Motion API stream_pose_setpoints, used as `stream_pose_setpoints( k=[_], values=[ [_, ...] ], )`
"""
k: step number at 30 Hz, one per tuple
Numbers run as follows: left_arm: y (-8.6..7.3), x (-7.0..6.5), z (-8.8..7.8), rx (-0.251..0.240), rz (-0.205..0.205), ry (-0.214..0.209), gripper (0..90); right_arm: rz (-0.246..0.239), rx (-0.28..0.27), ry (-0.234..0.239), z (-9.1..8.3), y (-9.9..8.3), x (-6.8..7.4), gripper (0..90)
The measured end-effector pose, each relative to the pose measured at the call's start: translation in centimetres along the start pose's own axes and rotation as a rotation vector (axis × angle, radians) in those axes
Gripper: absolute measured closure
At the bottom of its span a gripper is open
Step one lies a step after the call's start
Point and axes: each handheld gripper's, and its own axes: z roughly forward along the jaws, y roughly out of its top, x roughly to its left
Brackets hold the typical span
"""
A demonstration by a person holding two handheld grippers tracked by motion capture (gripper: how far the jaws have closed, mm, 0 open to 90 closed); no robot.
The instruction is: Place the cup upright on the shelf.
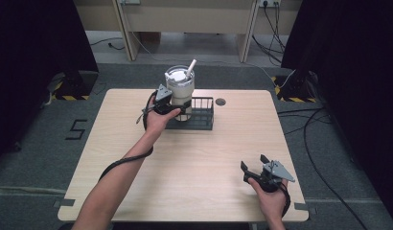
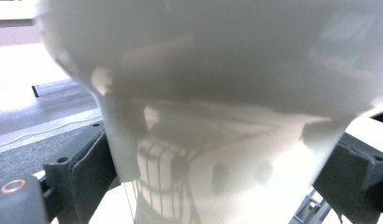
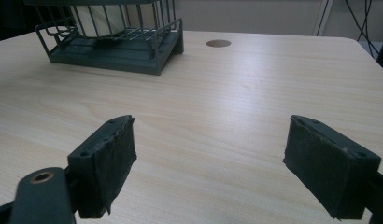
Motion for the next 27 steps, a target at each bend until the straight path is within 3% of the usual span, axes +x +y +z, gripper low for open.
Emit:
stream_pose_setpoints(
  k=[27],
  values=[
    [-0.6, 0.1, -1.6, 0.026, 0.025, -0.010, 11.7, -0.001, 0.003, 0.003, 0.1, 0.0, 0.0, 16.9]
  ],
)
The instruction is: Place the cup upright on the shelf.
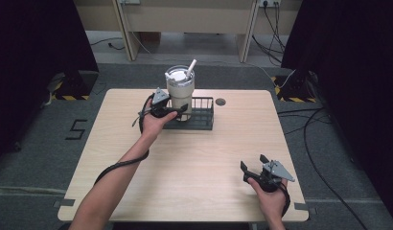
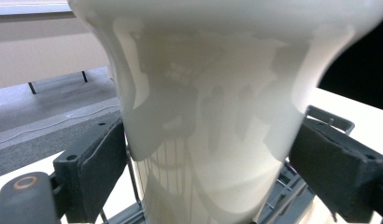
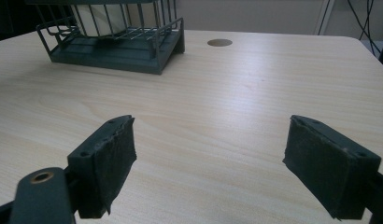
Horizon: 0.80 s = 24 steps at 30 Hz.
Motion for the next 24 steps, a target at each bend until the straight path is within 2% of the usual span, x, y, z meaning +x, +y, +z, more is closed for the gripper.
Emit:
stream_pose_setpoints(
  k=[4, 11, 19, 21, 24],
  values=[
    [0.1, 0.1, -0.7, -0.004, 0.008, -0.003, 14.3, 0.000, 0.000, -0.001, 0.0, 0.0, 0.0, 16.9],
    [0.1, 0.3, -1.8, -0.014, 0.010, -0.002, 14.4, 0.004, 0.002, -0.002, 0.1, 0.0, 0.1, 16.9],
    [0.1, 0.0, -3.0, -0.015, 0.033, -0.013, 14.4, 0.008, 0.005, -0.001, 0.1, 0.0, 0.1, 16.9],
    [0.2, 0.0, -3.5, -0.018, 0.035, -0.013, 14.4, -0.001, 0.003, -0.004, 0.1, 0.0, 0.0, 16.9],
    [0.5, 0.1, -4.3, -0.026, 0.043, -0.015, 14.4, 0.010, 0.005, 0.000, 0.1, 0.0, 0.1, 16.9]
  ],
)
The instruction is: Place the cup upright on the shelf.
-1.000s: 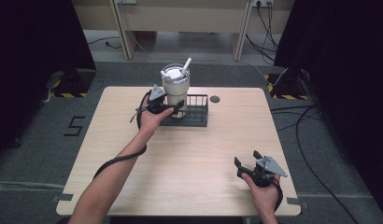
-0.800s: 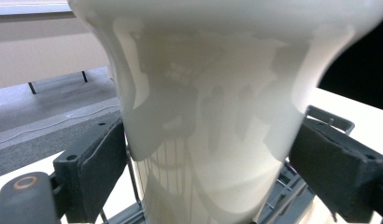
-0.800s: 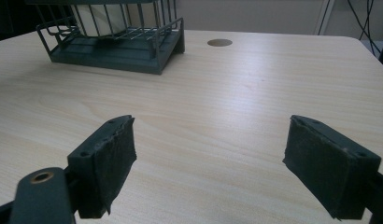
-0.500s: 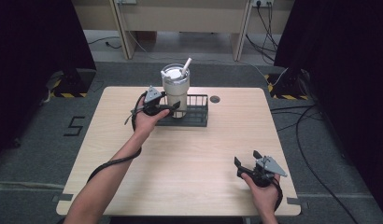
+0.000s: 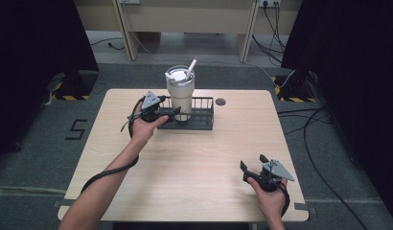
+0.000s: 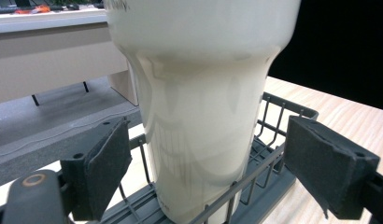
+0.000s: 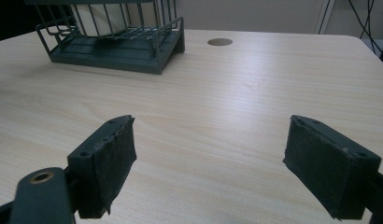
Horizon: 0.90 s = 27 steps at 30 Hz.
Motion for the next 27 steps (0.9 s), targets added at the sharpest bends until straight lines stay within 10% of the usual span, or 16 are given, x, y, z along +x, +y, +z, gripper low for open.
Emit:
stream_pose_setpoints(
  k=[27],
  values=[
    [-0.9, 0.6, -6.4, -0.016, 0.041, 0.016, 14.5, 0.002, -0.002, -0.005, 0.0, 0.0, -0.1, 16.7]
  ],
)
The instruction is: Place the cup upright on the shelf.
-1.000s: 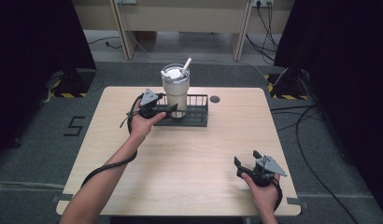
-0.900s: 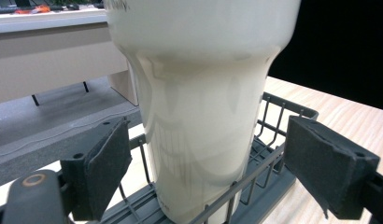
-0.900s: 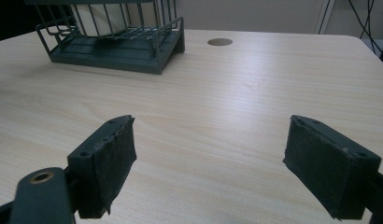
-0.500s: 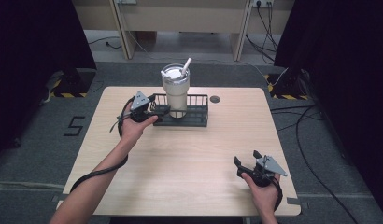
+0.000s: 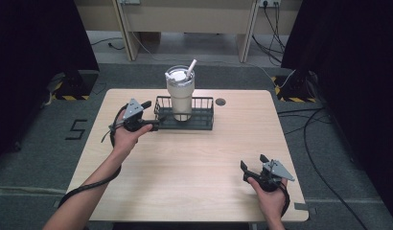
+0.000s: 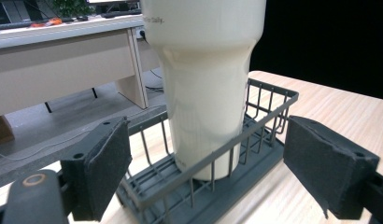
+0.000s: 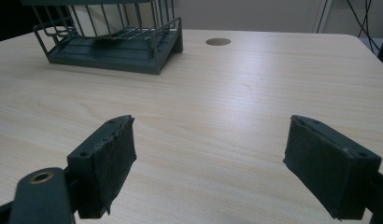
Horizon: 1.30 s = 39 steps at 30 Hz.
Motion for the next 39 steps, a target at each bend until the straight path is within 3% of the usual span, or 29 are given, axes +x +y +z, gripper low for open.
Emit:
stream_pose_setpoints(
  k=[14, 26, 31, 39],
  values=[
    [-2.3, 1.1, -5.8, -0.005, -0.007, 0.047, 14.5, -0.007, 0.005, -0.005, 0.0, 0.0, 0.1, 16.6],
    [-5.0, 1.8, -10.4, 0.000, -0.048, 0.097, 14.5, -0.011, 0.003, -0.007, 0.1, 0.0, 0.1, 16.7],
    [-6.6, 2.1, -12.6, 0.025, -0.061, 0.121, 14.5, -0.010, 0.003, -0.006, 0.0, 0.0, 0.1, 16.7],
    [-8.8, 2.2, -14.8, 0.045, -0.089, 0.156, 14.5, -0.018, 0.008, -0.006, 0.1, 0.0, 0.1, 17.0]
  ],
)
